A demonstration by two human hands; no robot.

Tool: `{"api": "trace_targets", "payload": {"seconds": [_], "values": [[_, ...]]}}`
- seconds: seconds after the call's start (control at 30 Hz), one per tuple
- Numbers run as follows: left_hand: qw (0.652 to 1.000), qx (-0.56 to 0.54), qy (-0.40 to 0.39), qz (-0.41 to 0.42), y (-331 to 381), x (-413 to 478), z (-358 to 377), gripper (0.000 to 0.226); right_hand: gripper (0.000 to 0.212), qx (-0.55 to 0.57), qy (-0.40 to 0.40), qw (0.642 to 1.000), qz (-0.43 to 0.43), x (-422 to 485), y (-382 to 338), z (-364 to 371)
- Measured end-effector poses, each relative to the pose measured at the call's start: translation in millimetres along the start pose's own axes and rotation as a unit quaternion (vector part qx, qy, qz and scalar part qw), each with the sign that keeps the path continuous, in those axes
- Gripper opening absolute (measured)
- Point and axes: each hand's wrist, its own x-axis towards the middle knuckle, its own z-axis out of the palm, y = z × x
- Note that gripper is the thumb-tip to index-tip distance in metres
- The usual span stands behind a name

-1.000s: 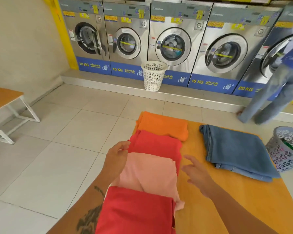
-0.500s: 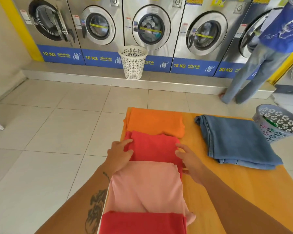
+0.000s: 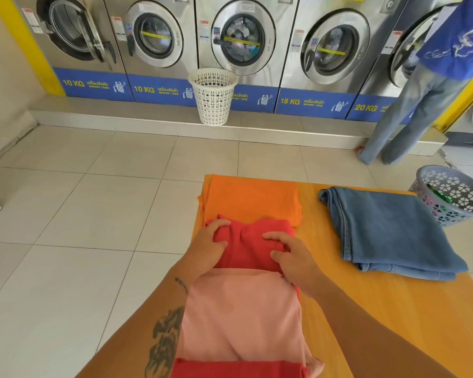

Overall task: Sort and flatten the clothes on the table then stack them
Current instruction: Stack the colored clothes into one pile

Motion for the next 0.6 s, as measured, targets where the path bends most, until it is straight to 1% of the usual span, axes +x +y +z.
{"api": "trace_targets", "payload": {"seconds": [0.1, 0.27, 0.43, 0.6], "values": [[0.999, -0.039, 0.027, 0.026, -2.2, -2.4, -6.4, 0.05, 0.044, -0.037, 0.017, 0.998, -0.053, -4.6, 0.4, -4.6], [0.989, -0.072, 0.092, 0.095, 12.3, 1.7, -10.1, 0.05, 0.043, -0.042, 0.065, 0.992, -0.103, 0.2, -5.7, -24.9], [0.982, -0.05, 0.126, 0.133, 48.1, 40.9, -19.4, 0.049, 0.038, -0.034, 0.109, 0.987, -0.114, 44.0, -31.8, -44.4], [0.977, 0.011, 0.137, 0.164, 78.7, 105.8, -31.0, 0.047, 0.036, -0.003, 0.151, 0.984, -0.096, 113.9, -53.2, -55.2]]}}
